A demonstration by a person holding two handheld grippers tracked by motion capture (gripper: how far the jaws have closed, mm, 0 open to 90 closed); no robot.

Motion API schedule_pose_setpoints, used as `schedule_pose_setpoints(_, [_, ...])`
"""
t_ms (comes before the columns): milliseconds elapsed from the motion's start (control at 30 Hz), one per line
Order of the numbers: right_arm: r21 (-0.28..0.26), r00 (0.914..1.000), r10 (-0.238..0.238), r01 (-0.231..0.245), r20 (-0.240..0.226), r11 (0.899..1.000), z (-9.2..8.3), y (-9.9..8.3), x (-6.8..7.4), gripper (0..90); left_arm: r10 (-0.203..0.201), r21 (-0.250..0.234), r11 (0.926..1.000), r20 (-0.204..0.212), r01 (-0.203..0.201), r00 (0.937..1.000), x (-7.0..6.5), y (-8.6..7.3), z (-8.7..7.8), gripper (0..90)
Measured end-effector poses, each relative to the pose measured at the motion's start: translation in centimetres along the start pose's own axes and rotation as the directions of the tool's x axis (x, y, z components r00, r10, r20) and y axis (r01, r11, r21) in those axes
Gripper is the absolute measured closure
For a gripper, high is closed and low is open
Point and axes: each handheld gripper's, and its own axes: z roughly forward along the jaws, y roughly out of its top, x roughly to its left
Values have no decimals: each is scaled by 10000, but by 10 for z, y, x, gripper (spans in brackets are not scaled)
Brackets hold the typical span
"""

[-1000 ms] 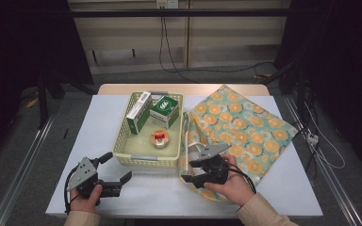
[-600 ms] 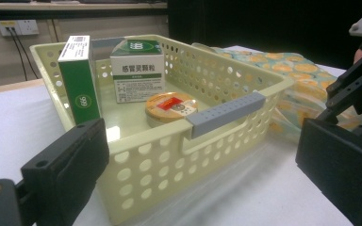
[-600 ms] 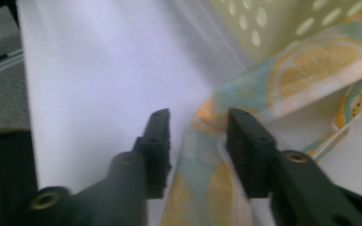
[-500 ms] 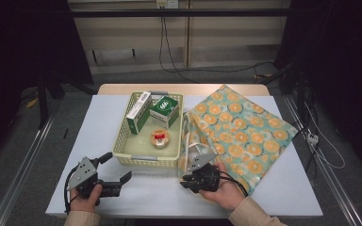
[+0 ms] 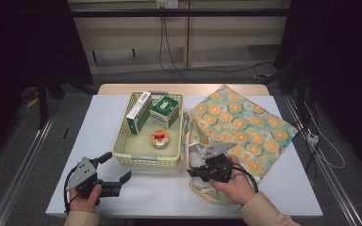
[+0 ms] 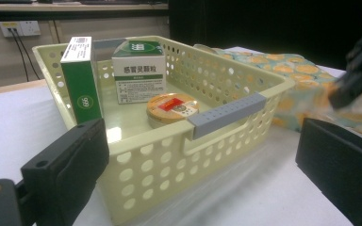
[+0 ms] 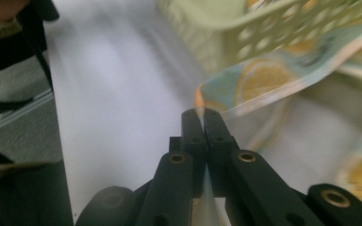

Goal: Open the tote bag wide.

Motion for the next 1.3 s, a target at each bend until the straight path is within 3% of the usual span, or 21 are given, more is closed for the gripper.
schedule_pose_setpoints(233, [-485, 9943, 57, -6, 1061, 9988, -30, 7, -21, 900, 6, -7, 10000, 0, -6, 10000, 0, 0, 0, 28])
schedule_pose_setpoints(400, [-640, 9795, 572, -456, 1934, 9969, -43, 0, -50, 900, 27, 21, 10000, -36, -27, 10000, 0, 0, -1, 28])
schedule_pose_setpoints(700, [-1194, 9324, 1665, -1346, 3209, 9837, -64, -23, -94, 900, 55, 83, 10000, -11, -55, 10000, 1, 0, 0, 28])
schedule_pose_setpoints(1100, [-1133, 8599, 2414, -2131, 4497, 9704, -82, -50, -140, 898, -69, 51, 10000, -39, 69, 10000, 1, -1, 0, 28])
schedule_pose_setpoints(1267, [-797, 8339, 2409, -2326, 4965, 9693, -82, -59, -150, 896, -46, 62, 10000, -10, 46, 10000, 0, -1, 0, 28])
schedule_pose_setpoints(1300, [-761, 8321, 2442, -2386, 4980, 9681, -82, -61, -152, 896, -47, 61, 10000, -7, 47, 10000, 0, -1, 1, 28])
